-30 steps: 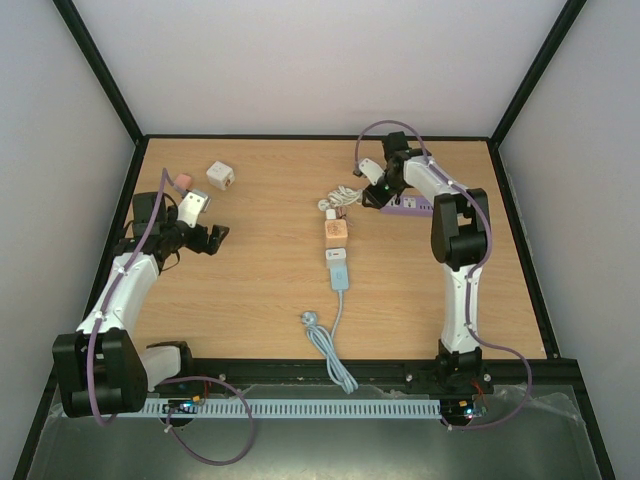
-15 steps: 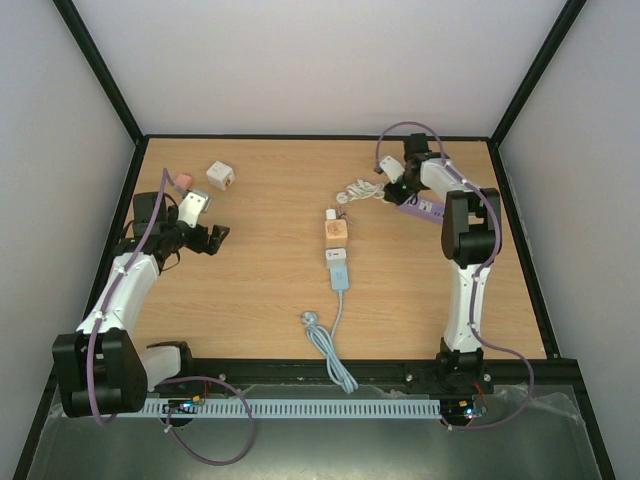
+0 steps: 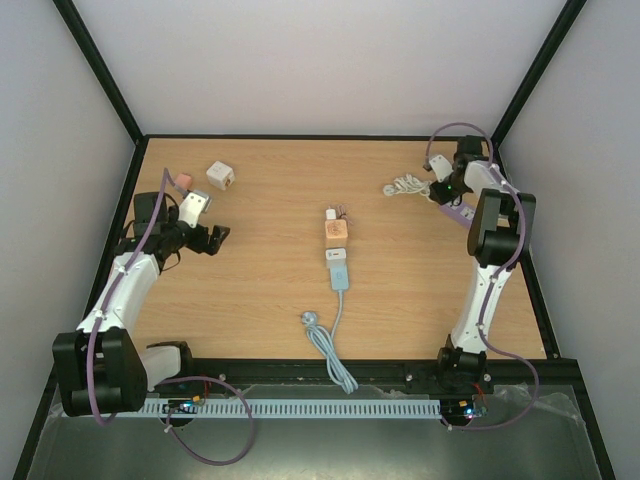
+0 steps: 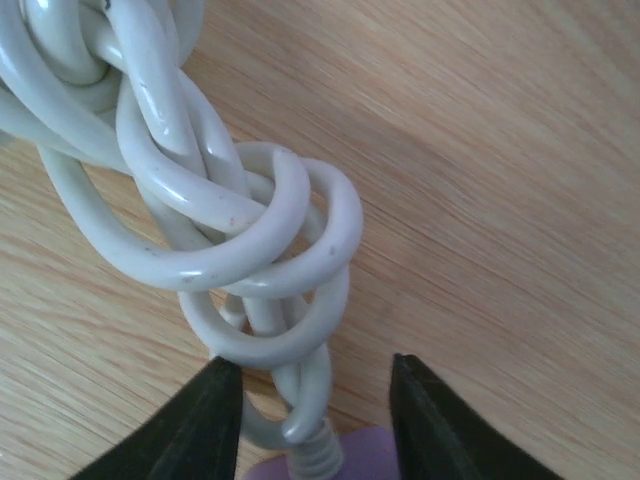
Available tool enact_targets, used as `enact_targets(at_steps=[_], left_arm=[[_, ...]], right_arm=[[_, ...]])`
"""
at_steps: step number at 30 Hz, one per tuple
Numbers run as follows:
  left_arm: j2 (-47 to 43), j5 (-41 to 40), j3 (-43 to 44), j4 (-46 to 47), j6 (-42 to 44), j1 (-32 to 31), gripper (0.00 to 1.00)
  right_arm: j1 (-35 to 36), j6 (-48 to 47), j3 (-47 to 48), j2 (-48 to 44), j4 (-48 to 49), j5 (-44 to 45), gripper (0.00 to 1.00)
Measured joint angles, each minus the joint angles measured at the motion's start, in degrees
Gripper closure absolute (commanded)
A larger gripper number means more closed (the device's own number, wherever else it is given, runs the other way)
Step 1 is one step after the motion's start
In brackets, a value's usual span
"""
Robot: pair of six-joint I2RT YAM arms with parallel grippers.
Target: Pull the plug off the socket
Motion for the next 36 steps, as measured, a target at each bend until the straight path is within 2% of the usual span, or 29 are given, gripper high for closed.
enact_targets(at_steps=[2,4,8,13,22,26,32,36], left_arm=[[0.04,0.00,0.00,0.00,0.00,-0.04,0.00],[0.04,-0.02,0.00,0.00,0.00,-0.15,0.00],[0.04,-0.11,0.00,0.00,0.02,-0.26,0.00],[0.02,-1.22,0.00,0.07,-0.02,-0.26,0.00],[-2.12,-3.10,0.00,2.05,-1.97,-0.26,0.00],[-3.02,-1.64,0.00,2.47,-2.36,-0.26,0.00],[-2.19,2.78,0.07,-0.26,-1.01,-0.37,0.00],[-2.19,3.63,0.07,-0.66,-0.81,-0.52,0.00]], right_arm=[[-0.74,0.39,0.07,-0.07,0.11,0.35,0.35],[-1.14,1.27,0.20,-0.17,-0.07,0.28,0.25],[-1.01,3.13,0.17,-0.74,-1.62,-0.22,0.17],[1.36,7.06,-1.27,-5.11,-2.95,-0.87,0.14],[11.15,16.17,-6.62,-20.68,-3.08,-6.64,0.14],[15.41,14.49,-10.12,-23.85,-4.33,-11.78,0.18],[22.27,7.50,-12.61,-23.98,-7.80,-14.12,0.21],[27.39,8.66,-12.66,-23.98,-7.74,-12.00,0.15]])
